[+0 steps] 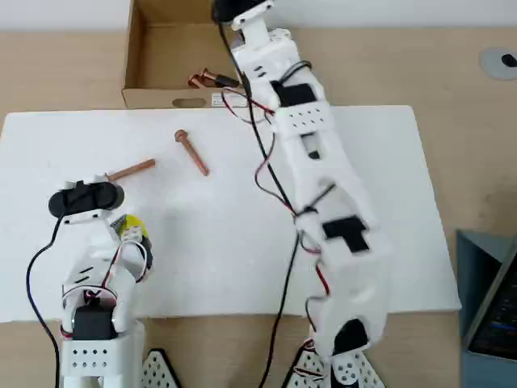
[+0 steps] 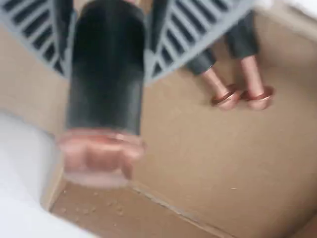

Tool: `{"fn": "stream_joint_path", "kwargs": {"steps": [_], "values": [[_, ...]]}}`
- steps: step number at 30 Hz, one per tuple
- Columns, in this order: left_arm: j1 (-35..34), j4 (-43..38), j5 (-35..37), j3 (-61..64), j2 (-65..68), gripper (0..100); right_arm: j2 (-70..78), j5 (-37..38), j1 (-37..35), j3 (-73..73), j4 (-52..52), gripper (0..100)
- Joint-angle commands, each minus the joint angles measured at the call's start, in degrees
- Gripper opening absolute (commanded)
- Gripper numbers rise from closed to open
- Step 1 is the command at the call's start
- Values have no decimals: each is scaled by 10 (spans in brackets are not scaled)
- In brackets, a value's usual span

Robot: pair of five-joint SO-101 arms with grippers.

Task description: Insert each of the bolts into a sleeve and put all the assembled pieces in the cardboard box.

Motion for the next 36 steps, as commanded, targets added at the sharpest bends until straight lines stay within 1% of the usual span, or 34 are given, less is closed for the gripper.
{"fn": "stream_joint_path", "kwargs": {"steps": [1, 6, 9, 13, 18, 20, 24, 26, 36], "values": [[-16, 1, 18, 7, -4, 2, 80, 41, 5, -167, -17, 9], [-13, 1, 18, 7, -4, 2, 202, 110, 2, -305, -16, 9], [-13, 1, 18, 7, -4, 2, 255, 128, -5, -366, -12, 9], [-12, 1, 18, 7, -4, 2, 305, 161, -17, -429, 31, 11], [-11, 1, 18, 7, -4, 2, 352, 176, -23, -488, 51, 12], [-11, 1, 18, 7, -4, 2, 363, 184, -25, -506, 69, 21], [-11, 1, 18, 7, -4, 2, 372, 187, -28, -530, 108, 115], [-11, 1, 18, 7, -4, 2, 373, 187, -29, -533, 118, 147], [-11, 1, 18, 7, -4, 2, 371, 187, -29, -533, 118, 149]]}}
